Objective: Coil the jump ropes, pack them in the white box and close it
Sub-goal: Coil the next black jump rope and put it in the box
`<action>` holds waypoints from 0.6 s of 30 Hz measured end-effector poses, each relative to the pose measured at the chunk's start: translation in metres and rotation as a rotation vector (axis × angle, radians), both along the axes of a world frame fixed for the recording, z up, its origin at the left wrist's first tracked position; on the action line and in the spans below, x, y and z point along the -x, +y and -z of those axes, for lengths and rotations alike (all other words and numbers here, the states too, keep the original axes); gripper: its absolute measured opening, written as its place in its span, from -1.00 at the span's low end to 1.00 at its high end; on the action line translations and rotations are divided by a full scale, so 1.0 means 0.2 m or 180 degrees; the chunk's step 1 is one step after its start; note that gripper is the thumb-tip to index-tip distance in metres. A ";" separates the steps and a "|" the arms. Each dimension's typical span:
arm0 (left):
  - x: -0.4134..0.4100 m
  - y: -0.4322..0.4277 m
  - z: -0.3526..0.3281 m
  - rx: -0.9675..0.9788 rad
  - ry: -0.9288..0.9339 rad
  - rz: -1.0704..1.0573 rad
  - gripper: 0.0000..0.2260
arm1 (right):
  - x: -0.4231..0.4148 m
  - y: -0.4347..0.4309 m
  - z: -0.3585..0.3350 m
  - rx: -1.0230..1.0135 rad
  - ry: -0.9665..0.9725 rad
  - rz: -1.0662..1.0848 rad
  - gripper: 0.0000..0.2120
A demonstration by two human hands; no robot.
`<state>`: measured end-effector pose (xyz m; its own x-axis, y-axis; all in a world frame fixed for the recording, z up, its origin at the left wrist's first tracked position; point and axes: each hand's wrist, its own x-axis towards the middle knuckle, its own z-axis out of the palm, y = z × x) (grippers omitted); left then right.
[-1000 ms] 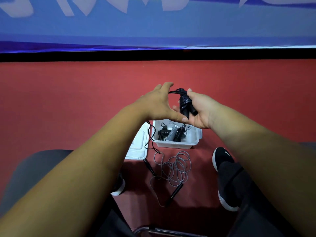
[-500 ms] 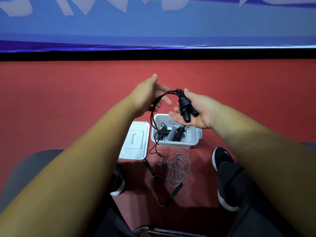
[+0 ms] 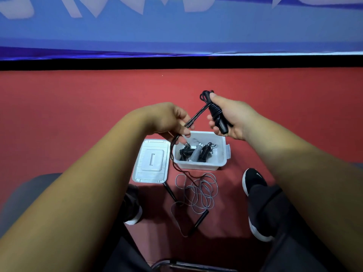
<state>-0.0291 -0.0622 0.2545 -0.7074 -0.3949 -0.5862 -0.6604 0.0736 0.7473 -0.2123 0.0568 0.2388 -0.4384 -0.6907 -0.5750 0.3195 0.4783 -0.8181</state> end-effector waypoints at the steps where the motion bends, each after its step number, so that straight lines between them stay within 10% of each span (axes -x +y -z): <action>1: 0.00 0.00 -0.01 0.0411 -0.0169 0.0001 -0.89 | -0.01 0.00 0.00 0.0025 0.0027 -0.0046 -0.55; 5: 0.02 0.04 -0.03 0.1763 -0.0420 -0.0350 -0.76 | -0.03 0.00 -0.01 0.0127 -0.0124 -0.0051 -0.55; 12: 0.04 0.00 -0.05 -0.0555 0.1409 -0.1275 -0.90 | 0.01 0.01 0.02 -0.0073 -0.0274 0.0063 -0.55; 18: -0.03 -0.02 -0.09 -0.0346 0.1099 -0.0615 -0.80 | 0.04 0.00 0.00 0.0010 -0.0348 0.0125 -0.56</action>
